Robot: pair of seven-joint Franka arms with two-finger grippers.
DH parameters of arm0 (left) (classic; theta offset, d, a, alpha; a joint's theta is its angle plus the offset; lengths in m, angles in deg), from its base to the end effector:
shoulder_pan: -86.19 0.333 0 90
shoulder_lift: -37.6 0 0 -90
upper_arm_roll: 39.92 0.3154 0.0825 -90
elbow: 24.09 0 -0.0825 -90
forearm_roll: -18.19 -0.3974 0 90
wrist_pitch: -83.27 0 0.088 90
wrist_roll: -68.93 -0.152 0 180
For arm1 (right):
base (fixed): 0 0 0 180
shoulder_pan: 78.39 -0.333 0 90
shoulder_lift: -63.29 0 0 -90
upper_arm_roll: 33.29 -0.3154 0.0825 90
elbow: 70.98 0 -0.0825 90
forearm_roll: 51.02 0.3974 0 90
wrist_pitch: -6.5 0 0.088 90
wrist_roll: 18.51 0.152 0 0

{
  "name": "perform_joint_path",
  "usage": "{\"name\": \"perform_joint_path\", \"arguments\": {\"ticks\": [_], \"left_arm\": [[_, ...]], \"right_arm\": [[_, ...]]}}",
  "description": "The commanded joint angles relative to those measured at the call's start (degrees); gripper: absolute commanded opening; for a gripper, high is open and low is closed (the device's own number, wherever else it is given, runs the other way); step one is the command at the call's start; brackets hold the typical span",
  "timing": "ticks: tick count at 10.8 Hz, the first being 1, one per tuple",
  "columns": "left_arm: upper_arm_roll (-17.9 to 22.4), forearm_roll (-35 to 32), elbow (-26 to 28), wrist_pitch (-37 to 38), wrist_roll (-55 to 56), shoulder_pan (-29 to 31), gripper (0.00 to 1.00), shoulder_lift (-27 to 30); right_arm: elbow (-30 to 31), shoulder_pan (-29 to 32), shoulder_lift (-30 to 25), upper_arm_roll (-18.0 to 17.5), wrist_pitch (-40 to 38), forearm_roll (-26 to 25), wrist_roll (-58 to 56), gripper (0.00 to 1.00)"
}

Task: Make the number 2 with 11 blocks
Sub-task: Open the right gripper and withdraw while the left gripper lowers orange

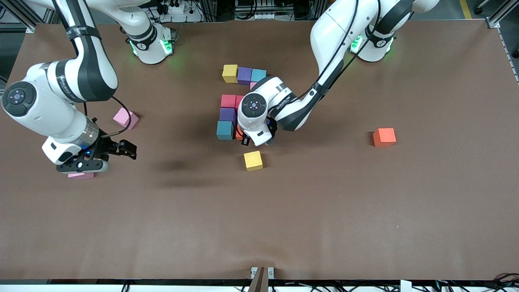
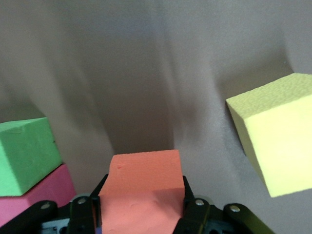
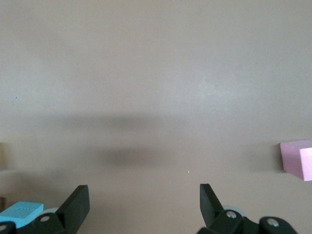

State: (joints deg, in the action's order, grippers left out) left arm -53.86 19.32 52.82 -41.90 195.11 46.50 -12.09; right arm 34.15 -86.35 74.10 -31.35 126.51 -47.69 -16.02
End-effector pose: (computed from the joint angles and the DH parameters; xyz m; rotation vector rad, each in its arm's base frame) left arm 0.4682 -0.5854 0.1635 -2.4278 -1.9649 0.3151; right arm 0.6282 0.0721 0.3825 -3.0892 -0.0543 -0.1046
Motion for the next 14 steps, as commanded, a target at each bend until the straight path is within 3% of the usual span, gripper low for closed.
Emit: {"name": "perform_joint_path", "arguments": {"ticks": [1,6,11,14], "left_arm": [[1.55,0.63,-0.79,-2.44,2.22,-2.14,0.00,-1.01],[1.64,0.54,-0.79,-4.82,4.24,-3.20,0.00,-2.07],[1.81,0.54,-0.79,-5.26,6.87,-3.20,0.00,-2.42],[4.62,0.62,-0.79,-5.26,8.73,-5.66,0.00,-2.51]], "right_arm": [[-2.20,3.12,-3.06,-1.50,-6.16,-0.69,0.58,1.00],[-4.14,5.31,-10.10,-1.33,-12.34,-0.87,0.94,1.00],[-14.24,9.10,-10.02,-1.15,-24.90,-0.69,1.11,1.00],[-14.95,9.45,-9.93,-1.24,-25.44,-0.52,1.02,1.00]]}}
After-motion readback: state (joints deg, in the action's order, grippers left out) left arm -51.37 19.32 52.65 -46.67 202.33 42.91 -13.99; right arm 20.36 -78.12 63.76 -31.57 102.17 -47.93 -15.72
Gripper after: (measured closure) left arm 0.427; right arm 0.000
